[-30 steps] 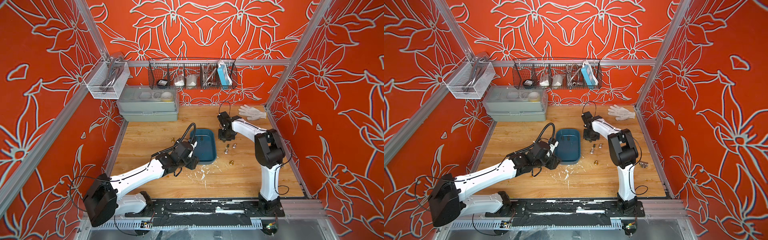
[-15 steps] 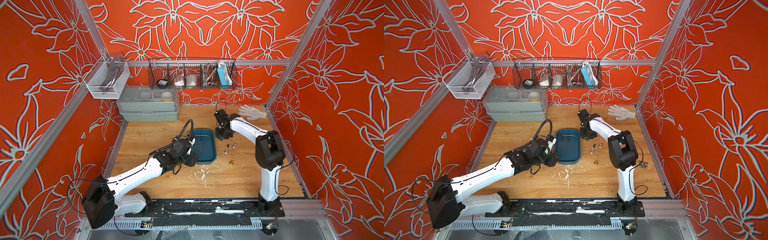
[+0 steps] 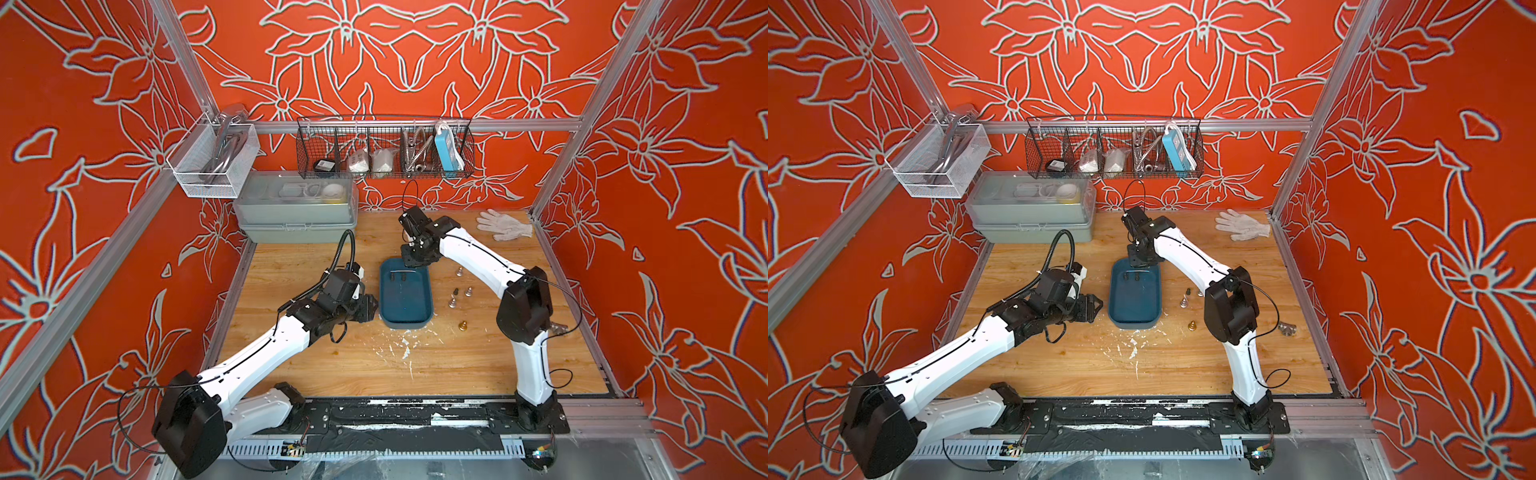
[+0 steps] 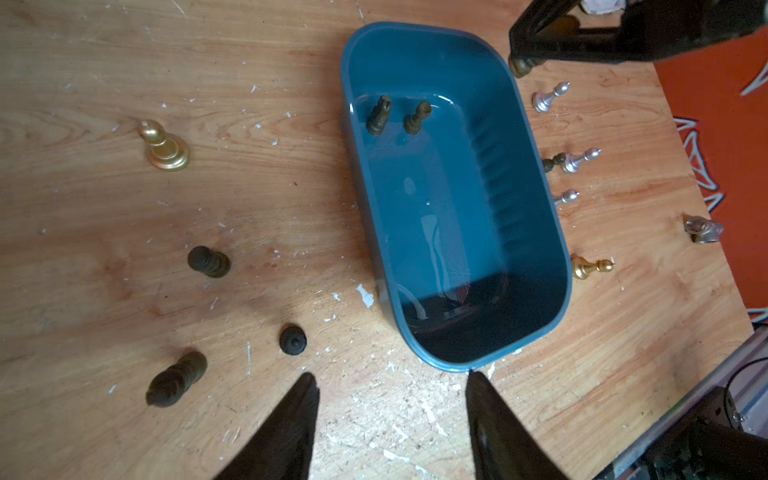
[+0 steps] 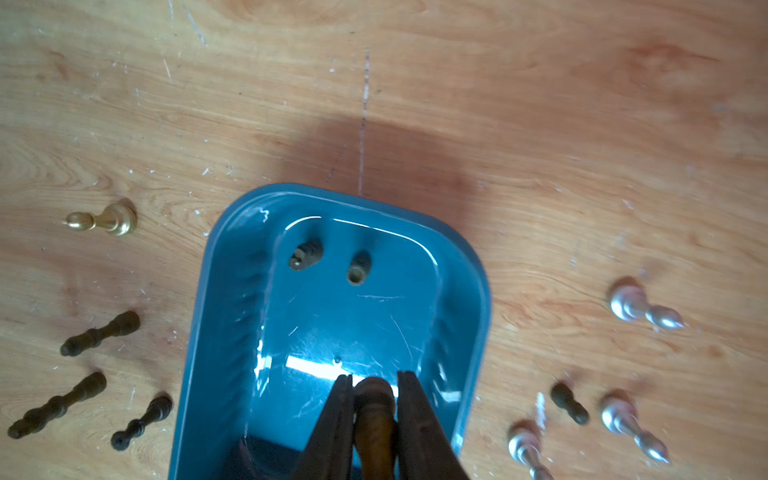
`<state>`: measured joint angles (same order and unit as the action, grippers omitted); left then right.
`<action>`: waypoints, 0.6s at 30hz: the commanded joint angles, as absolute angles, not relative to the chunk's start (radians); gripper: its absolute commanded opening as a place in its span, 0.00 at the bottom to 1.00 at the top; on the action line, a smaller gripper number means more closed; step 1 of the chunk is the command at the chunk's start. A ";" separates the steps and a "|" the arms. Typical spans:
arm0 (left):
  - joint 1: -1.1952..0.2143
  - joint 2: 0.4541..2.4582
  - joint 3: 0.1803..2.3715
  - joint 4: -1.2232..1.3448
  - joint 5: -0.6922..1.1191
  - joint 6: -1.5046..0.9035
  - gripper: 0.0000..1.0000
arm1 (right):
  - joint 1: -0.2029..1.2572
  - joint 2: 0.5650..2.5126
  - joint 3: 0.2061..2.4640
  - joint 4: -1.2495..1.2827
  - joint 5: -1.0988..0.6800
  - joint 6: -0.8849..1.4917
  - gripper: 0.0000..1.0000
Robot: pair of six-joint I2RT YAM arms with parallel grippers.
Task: Put the chess pieces into the storage box
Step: Place the chess piece in the storage box.
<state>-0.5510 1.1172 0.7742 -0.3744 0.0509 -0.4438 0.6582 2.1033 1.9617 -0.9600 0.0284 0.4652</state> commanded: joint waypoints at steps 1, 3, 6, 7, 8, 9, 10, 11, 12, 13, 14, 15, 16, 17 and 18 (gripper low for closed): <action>-0.543 1.092 0.765 -0.399 0.055 -0.458 0.57 | 0.656 2.175 1.983 -1.027 0.048 0.443 0.20; -0.543 1.094 0.759 -0.397 0.055 -0.458 0.57 | 0.658 2.195 1.993 -1.029 0.059 0.442 0.20; -0.541 1.099 0.756 -0.397 0.054 -0.458 0.57 | 0.658 2.219 2.002 -1.031 0.080 0.440 0.20; -0.541 1.101 0.756 -0.397 0.055 -0.457 0.57 | 0.658 2.226 2.002 -1.028 0.086 0.440 0.20; -0.541 1.104 0.756 -0.397 0.055 -0.456 0.57 | 0.658 2.235 2.007 -1.028 0.092 0.438 0.20; -0.541 1.106 0.758 -0.399 0.055 -0.457 0.57 | 0.658 2.246 2.010 -1.028 0.099 0.437 0.20; -0.541 1.107 0.758 -0.399 0.056 -0.456 0.57 | 0.658 2.256 2.014 -1.026 0.102 0.436 0.20; -0.541 1.109 0.758 -0.397 0.057 -0.457 0.57 | 0.658 2.264 2.015 -1.018 0.106 0.436 0.21; -0.541 1.109 0.758 -0.396 0.057 -0.456 0.57 | 0.658 2.273 2.017 -1.012 0.110 0.436 0.21; -0.542 1.109 0.758 -0.397 0.057 -0.456 0.57 | 0.658 2.281 2.022 -1.010 0.111 0.436 0.21; -0.541 1.109 0.758 -0.400 0.054 -0.458 0.57 | 0.657 2.288 2.030 -1.009 0.112 0.435 0.21; -0.541 1.109 0.756 -0.404 0.052 -0.458 0.57 | 0.657 2.297 2.037 -1.009 0.114 0.434 0.21; -0.541 1.106 0.754 -0.406 0.051 -0.459 0.57 | 0.657 2.302 2.042 -1.009 0.115 0.434 0.21; -0.541 1.103 0.751 -0.410 0.049 -0.458 0.57 | 0.656 2.309 2.048 -1.010 0.115 0.434 0.21; -0.541 1.099 0.747 -0.414 0.045 -0.458 0.57 | 0.655 2.314 2.050 -1.007 0.116 0.433 0.21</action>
